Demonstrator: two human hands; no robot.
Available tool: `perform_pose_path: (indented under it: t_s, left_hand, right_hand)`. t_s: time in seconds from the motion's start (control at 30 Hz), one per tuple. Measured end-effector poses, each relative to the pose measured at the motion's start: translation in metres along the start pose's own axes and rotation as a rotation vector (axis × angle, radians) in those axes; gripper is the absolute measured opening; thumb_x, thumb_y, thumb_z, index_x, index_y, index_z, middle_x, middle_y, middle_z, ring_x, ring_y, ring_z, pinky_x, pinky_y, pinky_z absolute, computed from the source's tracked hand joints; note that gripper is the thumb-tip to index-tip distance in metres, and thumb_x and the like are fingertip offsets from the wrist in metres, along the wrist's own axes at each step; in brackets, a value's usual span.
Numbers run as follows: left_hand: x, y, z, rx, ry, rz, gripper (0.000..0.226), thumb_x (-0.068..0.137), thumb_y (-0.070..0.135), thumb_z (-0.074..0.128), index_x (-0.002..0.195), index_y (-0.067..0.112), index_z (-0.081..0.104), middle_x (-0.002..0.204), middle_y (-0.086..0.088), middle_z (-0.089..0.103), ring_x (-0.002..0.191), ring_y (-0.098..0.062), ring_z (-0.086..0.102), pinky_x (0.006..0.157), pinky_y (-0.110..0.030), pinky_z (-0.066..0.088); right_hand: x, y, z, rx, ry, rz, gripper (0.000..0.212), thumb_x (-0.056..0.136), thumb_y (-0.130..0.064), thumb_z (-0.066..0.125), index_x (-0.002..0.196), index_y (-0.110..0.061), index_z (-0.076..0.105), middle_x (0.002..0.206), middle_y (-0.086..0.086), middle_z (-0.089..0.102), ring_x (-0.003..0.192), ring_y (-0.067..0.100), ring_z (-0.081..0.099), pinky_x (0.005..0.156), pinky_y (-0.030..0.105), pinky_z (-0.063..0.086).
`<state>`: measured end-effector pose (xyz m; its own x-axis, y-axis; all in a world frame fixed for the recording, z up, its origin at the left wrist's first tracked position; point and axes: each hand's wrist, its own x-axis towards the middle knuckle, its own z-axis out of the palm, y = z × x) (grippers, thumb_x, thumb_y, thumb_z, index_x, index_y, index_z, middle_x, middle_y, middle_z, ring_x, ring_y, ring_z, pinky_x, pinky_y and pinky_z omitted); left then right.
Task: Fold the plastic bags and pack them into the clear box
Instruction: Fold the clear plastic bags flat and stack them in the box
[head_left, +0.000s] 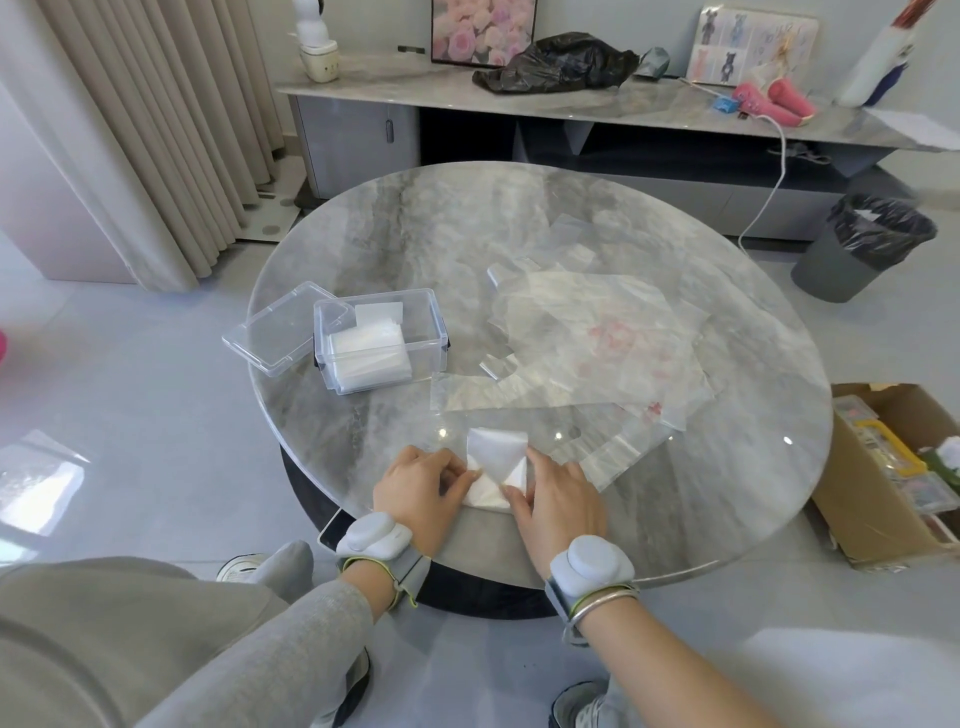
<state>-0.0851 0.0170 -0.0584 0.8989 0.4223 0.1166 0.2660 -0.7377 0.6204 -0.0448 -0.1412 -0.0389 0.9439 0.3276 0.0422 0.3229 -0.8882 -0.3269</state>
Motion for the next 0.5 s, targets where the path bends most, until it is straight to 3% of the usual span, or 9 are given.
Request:
perform_pose_path:
  t_s: [0.1, 0.23, 0.33, 0.5]
  left_hand:
    - [0.001, -0.001, -0.001, 0.07, -0.029, 0.051, 0.021, 0.088, 0.053, 0.061, 0.09, 0.032, 0.061, 0.07, 0.019, 0.054, 0.097, -0.003, 0.048, 0.058, -0.024, 0.036]
    - [0.001, -0.006, 0.0, 0.16, 0.069, 0.217, 0.037, 0.088, 0.049, 0.062, 0.114, 0.024, 0.056, 0.115, 0.012, 0.056, 0.109, -0.011, 0.047, 0.061, -0.028, 0.048]
    - [0.001, -0.014, 0.007, 0.269, 0.151, 0.454, 0.044, 0.087, 0.041, 0.055, 0.123, 0.016, 0.055, 0.132, 0.0, 0.055, 0.118, -0.02, 0.052, 0.088, -0.033, 0.045]
    - [-0.001, -0.015, 0.01, 0.293, 0.093, 0.505, 0.045, 0.089, 0.04, 0.05, 0.126, 0.014, 0.055, 0.132, 0.0, 0.059, 0.116, -0.021, 0.059, 0.094, -0.034, 0.041]
  right_hand:
    - [0.0, -0.004, -0.003, -0.242, 0.027, -0.039, 0.059, 0.092, -0.049, 0.052, 0.14, -0.017, 0.041, 0.118, 0.0, 0.058, 0.114, 0.022, 0.048, 0.086, 0.034, 0.042]
    - [0.001, -0.002, 0.007, -0.289, 0.163, -0.092, 0.073, 0.059, -0.042, 0.087, 0.121, -0.012, 0.063, 0.101, 0.004, 0.064, 0.088, 0.024, 0.062, 0.063, 0.035, 0.05]
    - [0.002, -0.001, 0.01, -0.245, 0.198, -0.135, 0.078, 0.057, -0.036, 0.088, 0.125, -0.009, 0.061, 0.124, 0.009, 0.061, 0.11, 0.029, 0.061, 0.073, 0.039, 0.055]
    - [0.004, 0.0, 0.015, -0.236, 0.16, -0.184, 0.071, 0.064, -0.031, 0.085, 0.128, -0.009, 0.06, 0.139, 0.007, 0.053, 0.125, 0.029, 0.053, 0.088, 0.041, 0.054]
